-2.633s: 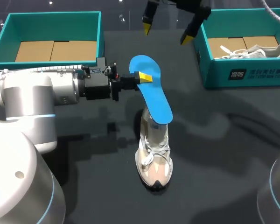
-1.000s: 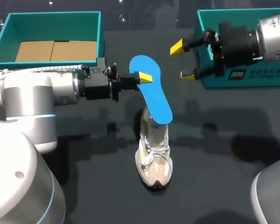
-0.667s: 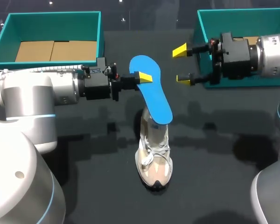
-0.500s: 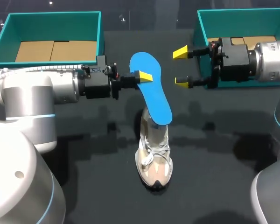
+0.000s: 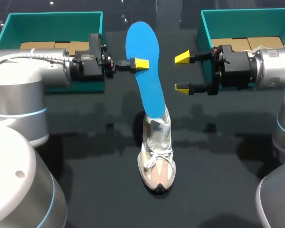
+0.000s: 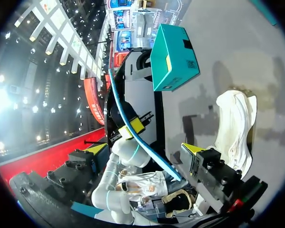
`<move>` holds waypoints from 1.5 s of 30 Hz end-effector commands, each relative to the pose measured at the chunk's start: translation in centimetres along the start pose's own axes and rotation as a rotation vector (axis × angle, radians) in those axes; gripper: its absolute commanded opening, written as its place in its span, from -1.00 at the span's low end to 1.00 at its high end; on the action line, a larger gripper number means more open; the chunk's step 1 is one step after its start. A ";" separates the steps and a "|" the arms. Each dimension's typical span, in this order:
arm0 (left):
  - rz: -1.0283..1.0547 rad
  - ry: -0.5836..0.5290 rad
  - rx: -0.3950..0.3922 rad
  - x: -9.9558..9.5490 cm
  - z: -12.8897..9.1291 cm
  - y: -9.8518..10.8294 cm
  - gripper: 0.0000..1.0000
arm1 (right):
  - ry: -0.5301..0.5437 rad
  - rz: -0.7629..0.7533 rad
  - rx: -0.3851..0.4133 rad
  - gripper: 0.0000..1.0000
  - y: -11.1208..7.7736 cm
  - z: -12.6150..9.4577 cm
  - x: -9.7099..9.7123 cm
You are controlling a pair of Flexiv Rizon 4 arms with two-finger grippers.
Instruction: Take the shoe out of the shoebox, open the shoe tongue, remove and reinsert the insole, then place the shoe into the shoebox
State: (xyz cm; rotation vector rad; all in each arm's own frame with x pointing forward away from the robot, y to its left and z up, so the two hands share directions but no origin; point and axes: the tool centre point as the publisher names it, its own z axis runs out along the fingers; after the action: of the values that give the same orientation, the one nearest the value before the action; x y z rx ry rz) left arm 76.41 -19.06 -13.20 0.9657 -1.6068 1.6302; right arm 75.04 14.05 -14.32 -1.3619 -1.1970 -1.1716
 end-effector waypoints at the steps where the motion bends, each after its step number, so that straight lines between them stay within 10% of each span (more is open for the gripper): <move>1: 0.305 -0.030 -0.049 0.9 -0.7 -0.8 -1.00 | 0.000 0.005 0.013 1.00 0.4 0.3 0.0; 15: 0.894 -0.047 -0.264 1.7 -1.2 -3.7 -1.00 | 0.012 0.020 0.013 1.00 0.3 0.1 -0.3; 34: 0.894 -0.047 -0.264 1.7 -1.2 -3.7 -1.00 | 0.012 0.020 0.013 1.00 0.3 0.1 -0.3; 45: 1.295 -0.086 -0.277 1.9 -1.2 -4.3 -1.00 | 0.012 0.020 0.013 1.00 0.3 0.1 -0.3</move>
State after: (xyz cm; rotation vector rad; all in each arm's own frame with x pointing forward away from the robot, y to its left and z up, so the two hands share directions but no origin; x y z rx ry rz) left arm 79.29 -17.72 -9.35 -0.2314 -2.5978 1.9643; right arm 75.40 14.02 -14.65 -1.3495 -1.1786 -1.1552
